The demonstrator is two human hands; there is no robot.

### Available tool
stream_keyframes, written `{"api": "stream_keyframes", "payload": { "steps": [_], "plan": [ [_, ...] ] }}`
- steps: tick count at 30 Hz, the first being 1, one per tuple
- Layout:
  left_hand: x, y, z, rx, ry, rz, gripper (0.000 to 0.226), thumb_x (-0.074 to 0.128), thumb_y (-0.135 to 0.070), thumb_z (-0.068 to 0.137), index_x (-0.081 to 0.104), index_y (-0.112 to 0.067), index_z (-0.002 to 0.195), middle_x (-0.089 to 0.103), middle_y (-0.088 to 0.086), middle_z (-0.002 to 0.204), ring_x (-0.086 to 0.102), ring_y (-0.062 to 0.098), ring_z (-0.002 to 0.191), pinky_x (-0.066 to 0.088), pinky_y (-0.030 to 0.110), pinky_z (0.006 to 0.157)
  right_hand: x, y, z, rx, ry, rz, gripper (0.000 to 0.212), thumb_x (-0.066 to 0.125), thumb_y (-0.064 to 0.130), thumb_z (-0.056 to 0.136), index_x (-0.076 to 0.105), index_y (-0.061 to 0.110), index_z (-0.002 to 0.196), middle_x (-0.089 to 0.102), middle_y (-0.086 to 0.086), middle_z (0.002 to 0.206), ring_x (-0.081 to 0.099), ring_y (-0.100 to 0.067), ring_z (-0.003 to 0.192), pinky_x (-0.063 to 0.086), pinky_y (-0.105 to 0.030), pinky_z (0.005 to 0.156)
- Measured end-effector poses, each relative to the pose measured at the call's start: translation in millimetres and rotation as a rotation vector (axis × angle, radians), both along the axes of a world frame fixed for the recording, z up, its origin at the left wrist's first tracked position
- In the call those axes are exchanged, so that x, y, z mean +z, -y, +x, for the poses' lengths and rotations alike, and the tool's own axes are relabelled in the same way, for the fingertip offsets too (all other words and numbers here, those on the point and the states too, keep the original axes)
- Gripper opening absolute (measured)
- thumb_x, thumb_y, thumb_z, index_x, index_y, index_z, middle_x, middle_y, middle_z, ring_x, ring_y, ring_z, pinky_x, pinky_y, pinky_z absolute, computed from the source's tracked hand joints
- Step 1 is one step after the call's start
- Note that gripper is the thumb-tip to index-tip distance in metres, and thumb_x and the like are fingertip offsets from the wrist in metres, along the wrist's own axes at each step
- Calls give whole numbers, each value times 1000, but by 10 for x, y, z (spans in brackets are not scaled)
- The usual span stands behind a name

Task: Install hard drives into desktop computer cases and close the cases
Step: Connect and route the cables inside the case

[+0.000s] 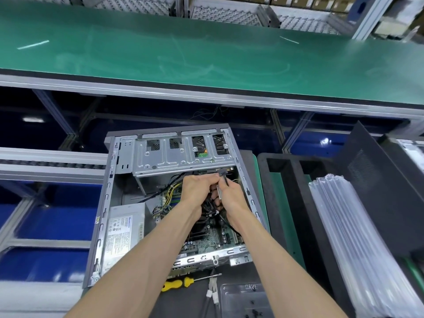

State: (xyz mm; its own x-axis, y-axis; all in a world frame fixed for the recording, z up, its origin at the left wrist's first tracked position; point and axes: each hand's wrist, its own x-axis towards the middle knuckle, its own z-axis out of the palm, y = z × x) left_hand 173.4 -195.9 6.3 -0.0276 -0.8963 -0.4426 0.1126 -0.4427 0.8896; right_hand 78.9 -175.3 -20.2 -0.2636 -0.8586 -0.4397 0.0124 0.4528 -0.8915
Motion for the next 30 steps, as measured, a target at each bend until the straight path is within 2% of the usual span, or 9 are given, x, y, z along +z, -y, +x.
{"api": "stream_keyframes", "payload": {
  "steps": [3,5,9,13,18,21,25,30],
  "plan": [
    [-20,-5,4,5,-17,-16,17,77,-6,83,80,-13,67,63,9,60,55,11,41,45,16,40,-2,9,2,-4,11,5,38,40,31,107,62,13,82,59,3,55,45,-9,44,33,-22,42],
    [-32,-21,2,-15,-19,-21,17,79,-10,81,79,-13,65,62,7,57,53,14,42,47,18,42,1,0,-8,-31,47,21,39,41,29,107,62,11,80,60,1,55,46,-10,43,34,-22,41],
    [-50,-29,14,-29,-26,-18,13,82,-17,80,80,-12,68,62,5,55,51,18,46,49,26,47,19,-6,-6,-59,104,43,41,42,28,108,64,6,80,61,-3,55,47,-12,43,33,-22,40],
    [-63,-15,9,-27,-35,-25,12,82,-18,81,81,-11,70,60,5,55,49,18,47,47,26,47,27,-3,5,-57,87,33,42,40,32,108,63,8,81,61,-1,55,46,-11,42,33,-22,40],
    [-63,-22,11,-13,-39,-42,16,81,-18,84,82,-20,69,65,5,61,55,10,48,48,14,47,24,-6,-6,-23,12,13,40,40,32,108,62,12,82,62,4,56,48,-9,45,36,-23,42],
    [-76,-23,5,-23,-72,-42,20,77,-15,87,80,-15,67,59,5,58,51,12,44,49,14,48,37,-2,-16,0,-18,2,38,41,32,108,61,13,81,62,6,56,48,-8,47,37,-20,44],
    [-97,-23,4,9,-60,-41,24,76,-16,89,81,-24,67,66,3,65,58,5,52,49,11,50,58,-1,-27,1,-11,-13,35,43,33,107,64,15,85,62,6,55,48,-8,45,37,-17,42],
    [-110,-55,2,19,-52,-44,14,72,-13,92,81,-21,84,78,-1,79,66,2,65,51,12,60,82,-22,-5,-18,36,-19,30,43,32,107,67,21,92,65,6,56,49,-7,43,35,-20,39]
  ]
}}
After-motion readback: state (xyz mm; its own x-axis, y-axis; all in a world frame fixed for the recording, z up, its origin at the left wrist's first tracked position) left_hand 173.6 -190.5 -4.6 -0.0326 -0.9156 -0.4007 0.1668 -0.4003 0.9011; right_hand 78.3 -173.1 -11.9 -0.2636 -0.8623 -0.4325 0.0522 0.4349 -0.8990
